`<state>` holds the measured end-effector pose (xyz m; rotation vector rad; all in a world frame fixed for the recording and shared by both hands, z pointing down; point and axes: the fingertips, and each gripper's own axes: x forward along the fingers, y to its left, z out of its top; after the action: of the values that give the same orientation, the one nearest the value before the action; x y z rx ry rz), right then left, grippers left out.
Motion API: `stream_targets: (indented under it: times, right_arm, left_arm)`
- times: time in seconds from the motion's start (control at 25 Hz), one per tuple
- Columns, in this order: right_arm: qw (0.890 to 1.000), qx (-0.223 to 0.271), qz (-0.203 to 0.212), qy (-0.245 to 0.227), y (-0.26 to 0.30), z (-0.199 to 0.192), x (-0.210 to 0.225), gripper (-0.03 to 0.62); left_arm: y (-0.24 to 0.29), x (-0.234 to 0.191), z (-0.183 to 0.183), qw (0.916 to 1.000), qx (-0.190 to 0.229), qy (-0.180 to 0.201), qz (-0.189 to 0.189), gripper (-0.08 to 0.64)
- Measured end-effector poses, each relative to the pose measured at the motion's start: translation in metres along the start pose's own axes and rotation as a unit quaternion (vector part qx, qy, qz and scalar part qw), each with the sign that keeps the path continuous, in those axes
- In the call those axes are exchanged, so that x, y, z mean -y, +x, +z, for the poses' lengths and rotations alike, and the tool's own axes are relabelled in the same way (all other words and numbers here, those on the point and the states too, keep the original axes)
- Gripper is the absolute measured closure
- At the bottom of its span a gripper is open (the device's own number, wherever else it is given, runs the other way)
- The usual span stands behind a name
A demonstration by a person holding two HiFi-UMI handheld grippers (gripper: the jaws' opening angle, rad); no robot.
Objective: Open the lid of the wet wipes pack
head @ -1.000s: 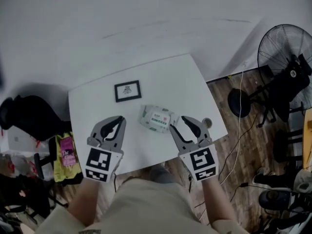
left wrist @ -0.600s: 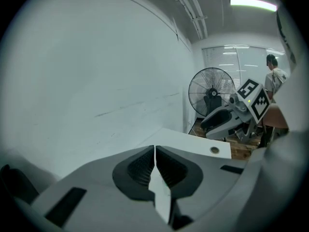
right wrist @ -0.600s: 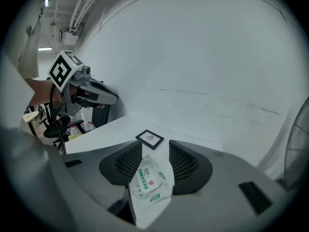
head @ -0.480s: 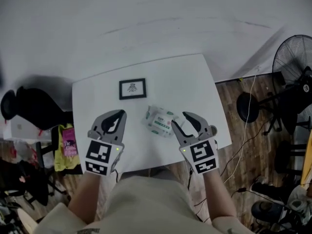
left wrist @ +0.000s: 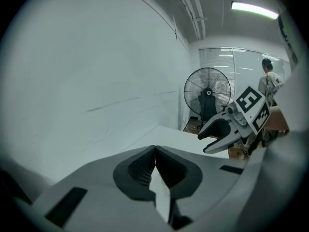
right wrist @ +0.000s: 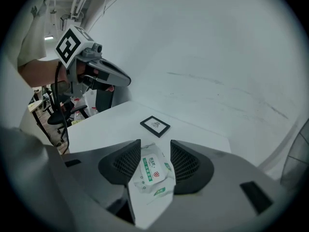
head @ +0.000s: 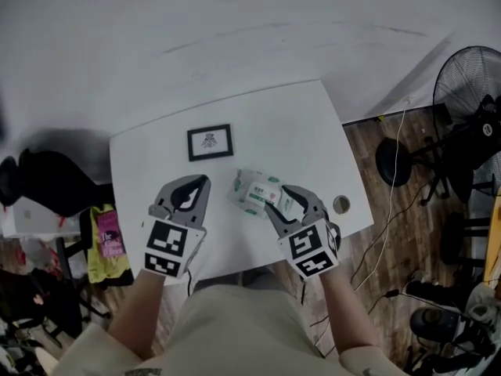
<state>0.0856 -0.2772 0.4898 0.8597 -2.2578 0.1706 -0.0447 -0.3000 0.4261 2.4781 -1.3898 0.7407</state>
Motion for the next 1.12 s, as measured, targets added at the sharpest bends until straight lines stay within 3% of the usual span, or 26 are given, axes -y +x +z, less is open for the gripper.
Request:
stream_targets:
  times: [0.52, 1.12]
  right_arm:
    - [0.995, -0.094, -0.003, -0.038, 0.063, -0.07, -0.016, 0.387]
    - [0.983, -0.147, -0.001, -0.11, 0.113, -0.106, -0.035, 0.388]
  left_arm:
    - [0.059, 0.025, -0.068, 0.9958, -0.064, 0.016, -0.063, 0.537]
    - [0.119, 0.059, -0.164, 0.9793, -0.158, -0.005, -0.126, 0.537]
